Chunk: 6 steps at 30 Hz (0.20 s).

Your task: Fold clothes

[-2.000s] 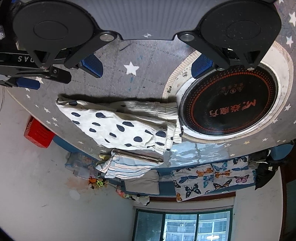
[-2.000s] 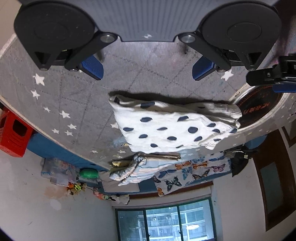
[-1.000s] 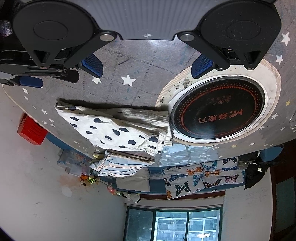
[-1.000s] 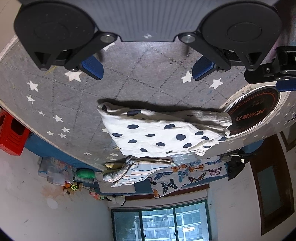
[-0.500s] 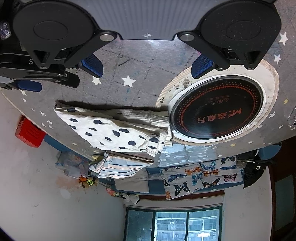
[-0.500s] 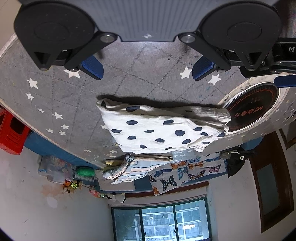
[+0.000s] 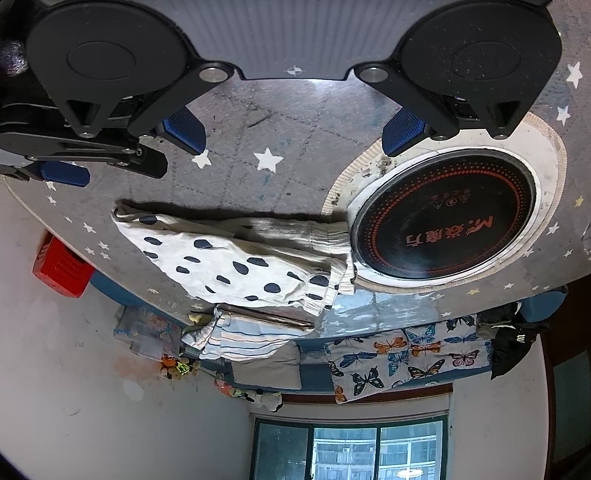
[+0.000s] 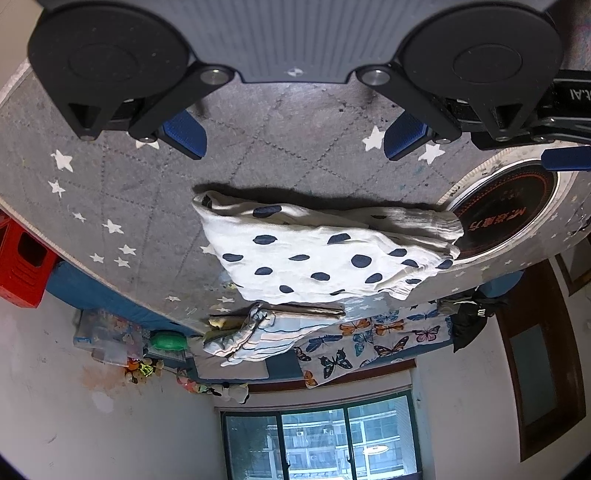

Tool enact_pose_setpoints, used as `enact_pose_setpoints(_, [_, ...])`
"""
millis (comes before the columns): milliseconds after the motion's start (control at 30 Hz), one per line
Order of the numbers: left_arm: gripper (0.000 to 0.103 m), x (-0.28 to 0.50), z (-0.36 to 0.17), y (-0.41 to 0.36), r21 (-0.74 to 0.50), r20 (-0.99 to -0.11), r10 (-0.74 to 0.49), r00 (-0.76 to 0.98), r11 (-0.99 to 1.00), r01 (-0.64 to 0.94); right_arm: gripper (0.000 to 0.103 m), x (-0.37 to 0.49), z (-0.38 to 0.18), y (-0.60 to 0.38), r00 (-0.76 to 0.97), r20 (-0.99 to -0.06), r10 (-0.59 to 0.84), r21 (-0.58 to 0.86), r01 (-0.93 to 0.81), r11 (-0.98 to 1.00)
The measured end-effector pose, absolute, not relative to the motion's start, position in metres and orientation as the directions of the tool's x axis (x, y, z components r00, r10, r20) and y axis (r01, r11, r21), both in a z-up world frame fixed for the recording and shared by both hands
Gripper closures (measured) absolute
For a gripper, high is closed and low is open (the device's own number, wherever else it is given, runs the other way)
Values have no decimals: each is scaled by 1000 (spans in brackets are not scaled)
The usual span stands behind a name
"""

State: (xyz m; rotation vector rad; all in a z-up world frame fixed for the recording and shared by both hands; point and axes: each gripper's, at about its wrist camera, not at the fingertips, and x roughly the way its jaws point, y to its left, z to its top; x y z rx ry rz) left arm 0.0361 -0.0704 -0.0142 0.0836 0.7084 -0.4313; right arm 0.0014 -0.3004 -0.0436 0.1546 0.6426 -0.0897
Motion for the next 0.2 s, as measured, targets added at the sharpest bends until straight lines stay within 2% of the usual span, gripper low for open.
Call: enact_pose_setpoints(200, [0,37,-12,-70,-75,-645,-354,677,911,405,0,2,-45,-302,794,-607,-36,118,135,984])
